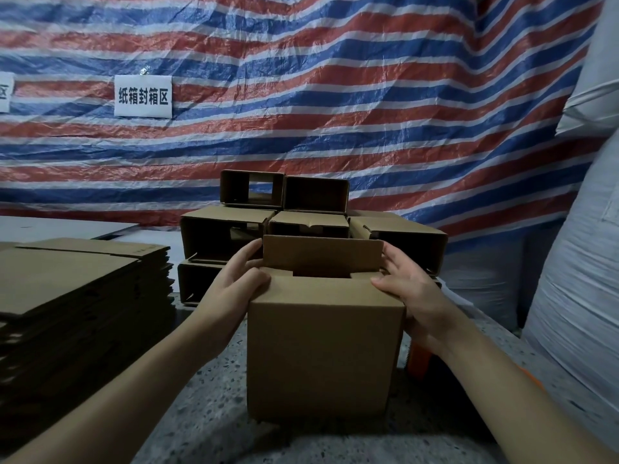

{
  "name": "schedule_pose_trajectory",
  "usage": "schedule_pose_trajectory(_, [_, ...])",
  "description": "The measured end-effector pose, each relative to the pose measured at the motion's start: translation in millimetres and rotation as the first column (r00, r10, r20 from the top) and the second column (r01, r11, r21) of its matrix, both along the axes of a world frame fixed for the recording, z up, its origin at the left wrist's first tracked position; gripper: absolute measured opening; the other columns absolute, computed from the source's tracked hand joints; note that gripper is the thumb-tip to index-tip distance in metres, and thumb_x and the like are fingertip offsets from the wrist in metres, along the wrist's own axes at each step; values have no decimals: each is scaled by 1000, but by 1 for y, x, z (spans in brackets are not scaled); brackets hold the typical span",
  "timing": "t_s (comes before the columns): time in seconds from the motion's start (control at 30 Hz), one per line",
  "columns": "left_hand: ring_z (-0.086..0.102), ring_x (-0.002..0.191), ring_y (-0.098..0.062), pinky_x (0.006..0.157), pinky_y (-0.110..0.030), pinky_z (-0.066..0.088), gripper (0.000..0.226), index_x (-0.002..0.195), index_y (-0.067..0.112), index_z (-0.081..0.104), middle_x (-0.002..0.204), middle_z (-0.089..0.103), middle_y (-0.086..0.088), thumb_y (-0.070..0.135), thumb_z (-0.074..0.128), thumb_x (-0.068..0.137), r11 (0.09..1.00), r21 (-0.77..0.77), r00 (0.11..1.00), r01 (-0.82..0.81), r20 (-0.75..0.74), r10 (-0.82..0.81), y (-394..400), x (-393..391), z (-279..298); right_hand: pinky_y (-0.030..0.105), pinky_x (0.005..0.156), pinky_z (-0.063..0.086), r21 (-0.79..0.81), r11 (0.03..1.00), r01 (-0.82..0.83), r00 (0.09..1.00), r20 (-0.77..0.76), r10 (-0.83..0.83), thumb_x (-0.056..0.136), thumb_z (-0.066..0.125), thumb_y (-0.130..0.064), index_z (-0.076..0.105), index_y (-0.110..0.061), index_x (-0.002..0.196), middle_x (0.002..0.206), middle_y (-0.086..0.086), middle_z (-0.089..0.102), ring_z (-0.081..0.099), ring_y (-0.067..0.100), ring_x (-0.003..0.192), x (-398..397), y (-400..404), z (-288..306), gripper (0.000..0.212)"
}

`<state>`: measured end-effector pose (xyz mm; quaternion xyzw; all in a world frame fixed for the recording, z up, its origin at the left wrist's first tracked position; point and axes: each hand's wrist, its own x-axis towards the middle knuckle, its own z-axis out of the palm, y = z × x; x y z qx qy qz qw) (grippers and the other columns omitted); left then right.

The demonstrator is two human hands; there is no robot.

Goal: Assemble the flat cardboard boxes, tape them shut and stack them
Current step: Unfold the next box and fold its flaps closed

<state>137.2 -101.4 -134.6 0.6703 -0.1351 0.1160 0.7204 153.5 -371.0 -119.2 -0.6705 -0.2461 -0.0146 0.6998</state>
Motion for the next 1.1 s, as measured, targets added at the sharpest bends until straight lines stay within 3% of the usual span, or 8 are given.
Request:
schedule_pose_trajectory(0.1, [71,90,-13,66,-23,54,41,119,46,55,100,72,15,12,51,97,999,-3,999,32,3,-32,-1,-2,1,26,77,58,-18,1000,4,1000,4,-4,78,74,-19,57,-38,125,118,-6,71,70,17,106,-1,-1,0,54])
schedule_pose_trajectory(0.23, [66,75,-17,57,-24,50,24,115,30,63,110,67,-5,17,53,97,1000,-7,1000,15,-25,-15,-1,-4,1,26,70,57,-29,998,59,998,-1,-59,81,76,-30,61,-25,122,121,11,63,71,20,94,-4,0,-4,44])
schedule_pose_trajectory(0.37, [61,88,-25,67,-32,49,11,96,18,68,115,66,-6,17,57,95,999,-30,998,-43,-44,42,-1,-2,-3,50,97,52,-26,985,169,985,20,-169,78,66,-34,67,-12,100,125,9,64,63,30,111,-2,1,-10,31])
schedule_pose_trajectory(0.47, [61,99,-29,76,-37,49,11,96,16,67,118,66,-1,16,57,95,998,-11,998,-61,-36,60,-2,-2,-3,56,102,49,-39,981,190,981,51,-188,85,64,-29,69,-15,91,121,2,66,61,32,114,-2,2,-10,17])
schedule_pose_trajectory(0.67, [61,104,-24,76,-34,48,11,100,18,66,120,65,3,18,55,96,993,65,995,-100,-7,101,-1,-3,-2,39,104,47,-83,974,211,969,151,-196,97,59,-14,75,-17,95,124,-13,67,59,9,121,1,0,-11,17])
schedule_pose_trajectory(0.93, [61,107,-12,90,-33,49,15,104,17,67,130,59,10,11,55,97,965,247,993,-87,-53,103,1,-17,23,31,91,47,-139,970,199,974,135,-181,100,53,-10,78,-17,103,111,-13,74,65,5,106,0,-1,-6,26])
schedule_pose_trajectory(1.03, [61,95,-1,86,-26,51,21,117,37,59,127,57,18,31,47,100,800,530,957,-282,215,195,-7,-36,39,30,89,47,-168,963,211,972,141,-188,100,53,-11,78,-18,102,110,-16,73,64,3,104,0,0,-5,26])
schedule_pose_trajectory(1.1, [44,117,6,107,-27,36,45,135,38,49,137,49,20,52,35,95,573,709,901,-411,410,138,-22,-48,44,30,89,46,-182,960,214,972,141,-190,100,52,-11,78,-17,103,109,-17,73,64,2,104,-1,0,-3,26])
